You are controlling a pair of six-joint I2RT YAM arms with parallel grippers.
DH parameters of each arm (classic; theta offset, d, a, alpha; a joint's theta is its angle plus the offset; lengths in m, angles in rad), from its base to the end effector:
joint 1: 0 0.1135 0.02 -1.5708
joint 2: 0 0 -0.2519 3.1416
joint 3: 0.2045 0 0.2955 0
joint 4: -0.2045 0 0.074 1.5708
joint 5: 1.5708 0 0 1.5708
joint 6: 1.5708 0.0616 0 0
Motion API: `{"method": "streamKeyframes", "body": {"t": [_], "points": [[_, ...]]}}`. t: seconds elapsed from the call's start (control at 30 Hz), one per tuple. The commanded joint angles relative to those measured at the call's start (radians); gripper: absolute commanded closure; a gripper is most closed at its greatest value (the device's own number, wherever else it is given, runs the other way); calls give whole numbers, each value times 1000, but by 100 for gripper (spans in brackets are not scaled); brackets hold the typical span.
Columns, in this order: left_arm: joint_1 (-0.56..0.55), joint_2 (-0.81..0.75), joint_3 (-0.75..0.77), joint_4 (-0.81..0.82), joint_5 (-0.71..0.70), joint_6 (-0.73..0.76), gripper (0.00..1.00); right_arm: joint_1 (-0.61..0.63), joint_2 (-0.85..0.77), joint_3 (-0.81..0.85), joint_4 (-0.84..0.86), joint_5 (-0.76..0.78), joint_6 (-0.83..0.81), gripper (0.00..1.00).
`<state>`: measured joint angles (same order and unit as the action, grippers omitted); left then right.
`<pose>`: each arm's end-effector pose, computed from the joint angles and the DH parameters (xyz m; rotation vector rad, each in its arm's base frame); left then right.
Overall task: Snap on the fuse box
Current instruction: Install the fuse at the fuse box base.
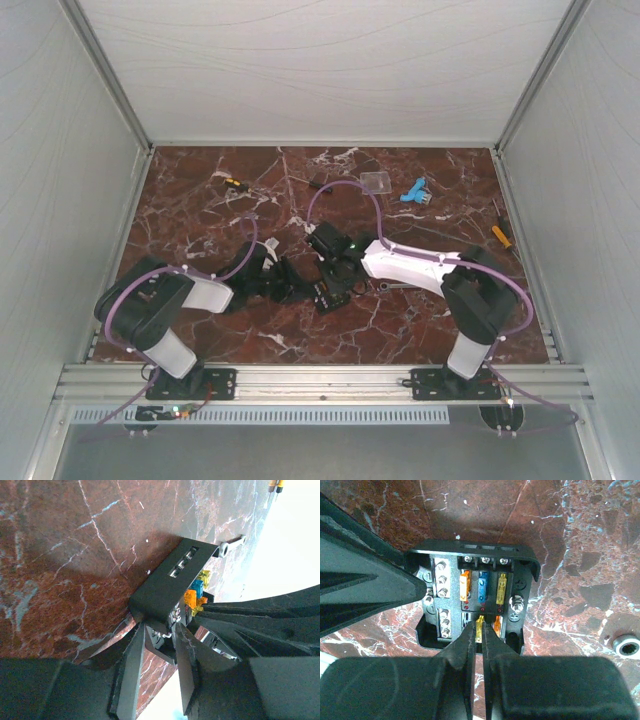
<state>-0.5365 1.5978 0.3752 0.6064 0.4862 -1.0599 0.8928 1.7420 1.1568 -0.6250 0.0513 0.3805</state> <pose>0.2318 -0.1713 0.0396 -0.3324 2.4636 -1.3400 0.2440 0.2979 0.1251 -0.6995 2.7227 0.2466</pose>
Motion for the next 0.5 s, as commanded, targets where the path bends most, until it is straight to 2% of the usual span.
{"method": "streamKeyframes", "body": {"t": [0.0,0.2,0.47], "points": [[4,7,7,59,12,-17,69,15,35,-96,-71,17,-10,100],[4,-1,3,52,8,-17,69,17,49,-129,-79,24,-8,100],[4,-14,-1,46,4,-18,69,17,29,-74,-81,42,-16,100]]}}
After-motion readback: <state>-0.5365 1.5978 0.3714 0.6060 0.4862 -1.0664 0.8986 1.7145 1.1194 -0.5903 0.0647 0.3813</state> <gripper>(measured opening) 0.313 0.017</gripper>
